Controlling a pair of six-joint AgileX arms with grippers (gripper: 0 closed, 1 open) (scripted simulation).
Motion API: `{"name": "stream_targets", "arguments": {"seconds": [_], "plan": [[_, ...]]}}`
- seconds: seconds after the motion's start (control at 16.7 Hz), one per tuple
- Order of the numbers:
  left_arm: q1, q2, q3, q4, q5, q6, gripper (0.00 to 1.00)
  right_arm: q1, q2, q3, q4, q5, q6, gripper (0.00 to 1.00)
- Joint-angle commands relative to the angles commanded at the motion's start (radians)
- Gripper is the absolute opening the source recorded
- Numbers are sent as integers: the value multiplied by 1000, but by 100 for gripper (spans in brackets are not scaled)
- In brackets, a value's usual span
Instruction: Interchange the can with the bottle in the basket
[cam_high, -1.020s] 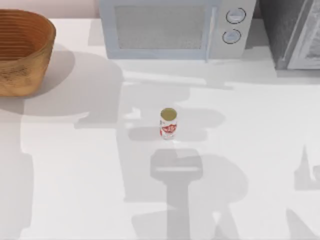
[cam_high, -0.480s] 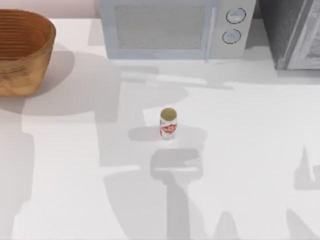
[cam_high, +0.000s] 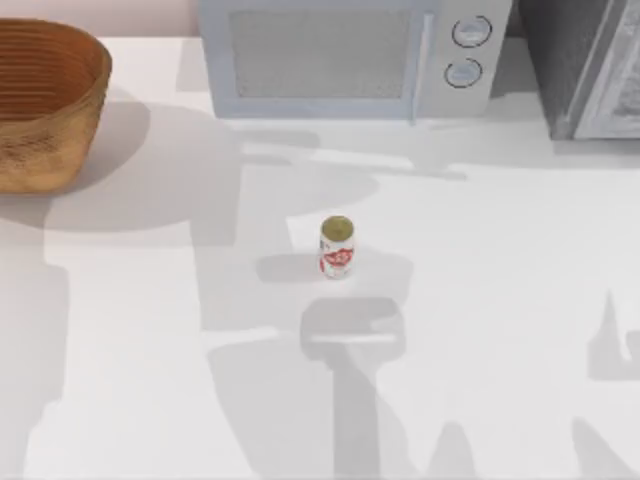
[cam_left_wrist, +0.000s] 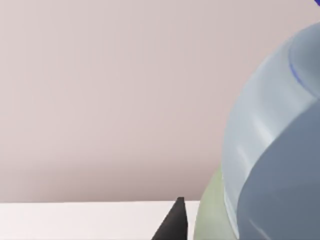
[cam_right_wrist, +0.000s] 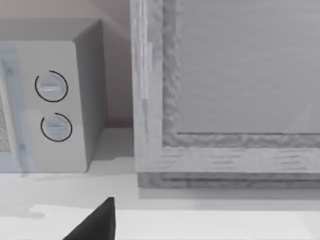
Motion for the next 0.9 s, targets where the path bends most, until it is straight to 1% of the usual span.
{"name": "stream_targets", "arguments": {"seconds": [0.54, 0.6, 0.9], "plan": [[0, 0, 0, 0, 0, 0, 98, 0, 0, 0, 0, 0, 0, 100], [0, 0, 0, 0, 0, 0, 100, 0, 0, 0, 0, 0, 0, 100], [0, 0, 0, 0, 0, 0, 100, 0, 0, 0, 0, 0, 0, 100]]}}
